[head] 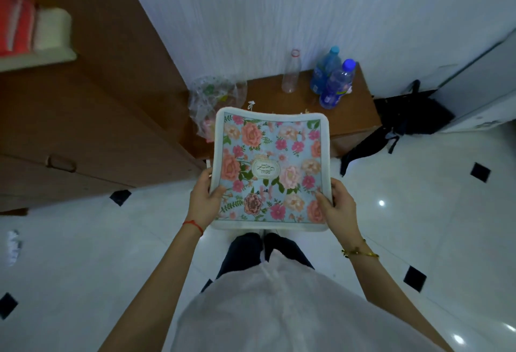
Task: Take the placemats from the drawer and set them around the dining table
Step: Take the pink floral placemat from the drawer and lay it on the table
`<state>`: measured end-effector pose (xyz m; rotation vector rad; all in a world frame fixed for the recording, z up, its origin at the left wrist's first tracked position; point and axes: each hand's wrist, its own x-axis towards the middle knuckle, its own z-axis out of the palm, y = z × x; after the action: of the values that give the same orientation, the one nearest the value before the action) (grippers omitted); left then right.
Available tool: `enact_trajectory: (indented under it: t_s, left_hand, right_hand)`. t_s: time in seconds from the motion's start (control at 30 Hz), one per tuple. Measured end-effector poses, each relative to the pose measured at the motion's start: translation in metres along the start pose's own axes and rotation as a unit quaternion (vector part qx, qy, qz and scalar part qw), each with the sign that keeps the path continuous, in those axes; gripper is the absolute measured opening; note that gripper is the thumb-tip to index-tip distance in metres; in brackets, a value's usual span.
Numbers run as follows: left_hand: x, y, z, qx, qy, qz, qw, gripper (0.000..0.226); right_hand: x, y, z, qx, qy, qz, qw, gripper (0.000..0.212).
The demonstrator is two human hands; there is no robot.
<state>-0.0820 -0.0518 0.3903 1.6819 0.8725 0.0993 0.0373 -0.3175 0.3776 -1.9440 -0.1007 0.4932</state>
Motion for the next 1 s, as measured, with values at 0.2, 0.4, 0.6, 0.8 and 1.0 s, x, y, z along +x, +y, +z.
enact_trajectory:
  t_s: [0.2,0.4,0.6,0.8,1.0]
  left_hand:
    - [0.002,0.035,-0.009,0.012,-0.084,0.053,0.995,0.037]
    - [0.014,0.058,0.000,0.051,-0.180,0.110,0.976,0.037]
    - [0.023,0.086,0.031,0.071,-0.300,0.129,0.943,0.038]
    - [0.007,0.114,0.099,0.101,-0.421,0.139,0.891,0.034]
    - [-0.027,0.127,0.194,0.163,-0.524,0.180,0.817,0.035]
  right_hand:
    - [-0.039,-0.016,-0.009,0.016,0.084,0.002,0.996,0.025]
    - [-0.078,-0.015,-0.013,0.040,0.192,0.016,0.980,0.028]
    - [-0.125,-0.015,-0.020,0.076,0.310,0.046,0.947,0.028]
    - [-0.174,-0.002,-0.039,0.107,0.433,0.087,0.891,0.028]
    - [-0.230,0.025,-0.065,0.125,0.545,0.133,0.818,0.029]
